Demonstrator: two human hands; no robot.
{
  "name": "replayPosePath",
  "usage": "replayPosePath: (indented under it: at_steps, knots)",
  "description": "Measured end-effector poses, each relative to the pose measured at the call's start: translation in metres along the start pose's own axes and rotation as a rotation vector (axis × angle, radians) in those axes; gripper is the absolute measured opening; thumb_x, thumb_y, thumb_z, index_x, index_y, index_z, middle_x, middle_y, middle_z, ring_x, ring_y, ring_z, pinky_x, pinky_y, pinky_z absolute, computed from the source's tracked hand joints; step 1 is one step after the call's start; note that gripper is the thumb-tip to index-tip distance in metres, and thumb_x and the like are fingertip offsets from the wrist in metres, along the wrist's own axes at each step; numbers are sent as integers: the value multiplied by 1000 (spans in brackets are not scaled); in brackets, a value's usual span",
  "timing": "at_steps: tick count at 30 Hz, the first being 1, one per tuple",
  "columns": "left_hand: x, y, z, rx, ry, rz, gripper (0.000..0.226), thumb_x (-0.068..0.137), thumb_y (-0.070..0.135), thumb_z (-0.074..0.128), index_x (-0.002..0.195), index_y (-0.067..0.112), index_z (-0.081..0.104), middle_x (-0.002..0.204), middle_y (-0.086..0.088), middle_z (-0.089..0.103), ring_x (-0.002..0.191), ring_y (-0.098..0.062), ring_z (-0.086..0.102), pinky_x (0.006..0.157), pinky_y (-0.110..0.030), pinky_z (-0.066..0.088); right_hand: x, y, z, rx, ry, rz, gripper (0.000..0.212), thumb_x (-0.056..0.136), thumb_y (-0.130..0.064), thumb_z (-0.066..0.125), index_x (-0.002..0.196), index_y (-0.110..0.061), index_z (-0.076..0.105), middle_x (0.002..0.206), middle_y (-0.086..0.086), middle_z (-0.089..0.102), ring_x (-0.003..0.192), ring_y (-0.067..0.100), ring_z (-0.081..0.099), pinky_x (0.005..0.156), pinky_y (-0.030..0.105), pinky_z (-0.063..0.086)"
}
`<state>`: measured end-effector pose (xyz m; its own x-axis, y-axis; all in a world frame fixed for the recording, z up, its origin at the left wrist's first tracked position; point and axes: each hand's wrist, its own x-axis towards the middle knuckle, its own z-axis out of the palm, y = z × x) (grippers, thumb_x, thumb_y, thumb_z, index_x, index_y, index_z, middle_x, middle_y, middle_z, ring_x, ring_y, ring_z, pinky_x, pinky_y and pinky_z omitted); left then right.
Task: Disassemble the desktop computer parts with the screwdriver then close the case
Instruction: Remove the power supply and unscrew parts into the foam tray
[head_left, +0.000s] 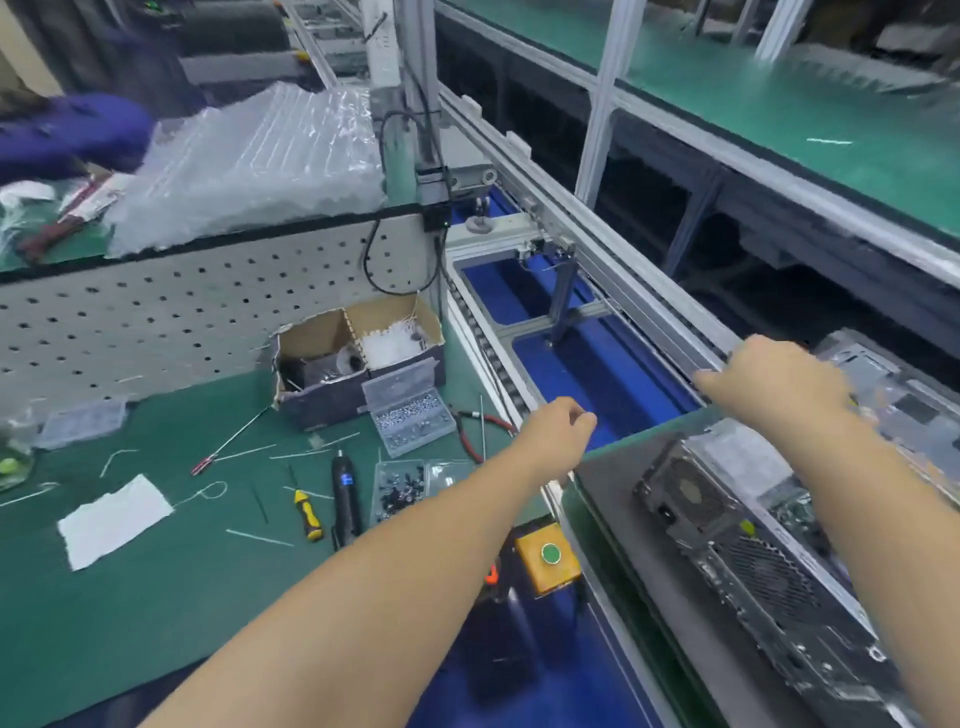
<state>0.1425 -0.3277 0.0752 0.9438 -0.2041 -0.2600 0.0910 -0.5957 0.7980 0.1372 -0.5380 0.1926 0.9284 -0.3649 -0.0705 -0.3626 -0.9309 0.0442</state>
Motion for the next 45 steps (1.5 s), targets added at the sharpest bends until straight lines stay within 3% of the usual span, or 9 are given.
replayPosePath:
  at_steps: [3,10,13,24,28,32,34,39,45]
  knots:
    - [-4,-74,-57,16,63,-90,26,102,34,50,104,12,64,102,-11,68,95,-32,63,78,-36,48,-20,-119,19,106,-17,-202,23,93,-36,56,86,-15,61,88,6,63,82,31,58,70,36,44]
    - [-33,-263,-205,178,124,-331,21,95,25,60,77,17,63,93,-8,68,99,-32,65,72,-30,41,-100,-328,152,109,-480,-382,26,96,-27,57,107,-8,72,117,16,71,103,32,67,86,36,52]
    - [-43,-314,-232,195,129,-435,16,94,26,61,96,17,73,105,-9,73,104,-32,65,77,-29,43,-135,-374,203,89,-581,-370,36,98,-36,58,117,-8,70,124,17,70,114,34,67,91,37,52]
    - [-44,-347,-216,19,144,-437,17,95,21,56,96,15,72,97,-9,74,95,-31,65,85,-34,51,-167,-437,276,-17,-493,-262,39,98,-32,60,129,-9,58,118,9,68,104,30,71,72,36,47]
    - [-31,-313,-217,-49,306,-342,17,97,22,52,95,16,68,94,-2,66,89,-26,56,78,-34,42,-160,-419,245,125,-529,-271,43,93,-49,62,119,-15,62,115,9,70,105,32,70,75,36,43]
    - [-11,-250,-198,-153,272,-315,35,97,33,51,71,9,58,72,-9,60,77,-34,55,68,-39,37,-158,-354,185,274,-603,-291,36,90,-54,66,98,-20,55,100,8,62,99,34,66,70,36,40]
    - [-6,-205,-173,-166,206,-274,39,96,37,52,69,9,56,71,-10,61,68,-32,55,66,-39,39,-161,-303,157,314,-587,-223,39,90,-57,65,96,-20,55,91,5,55,88,33,60,68,37,42]
    - [-26,-70,-76,-263,-3,-33,32,90,34,64,102,5,62,93,-22,70,88,-38,70,85,-53,56,-182,-148,98,480,-410,19,37,91,-51,69,82,-17,56,95,13,63,86,30,59,60,35,39]
    - [-98,67,47,-178,-279,270,32,96,33,60,72,12,63,60,-5,61,58,-25,56,56,-32,42,-255,35,75,763,-275,238,25,94,-47,69,94,-26,55,98,-1,58,93,24,55,69,34,37]
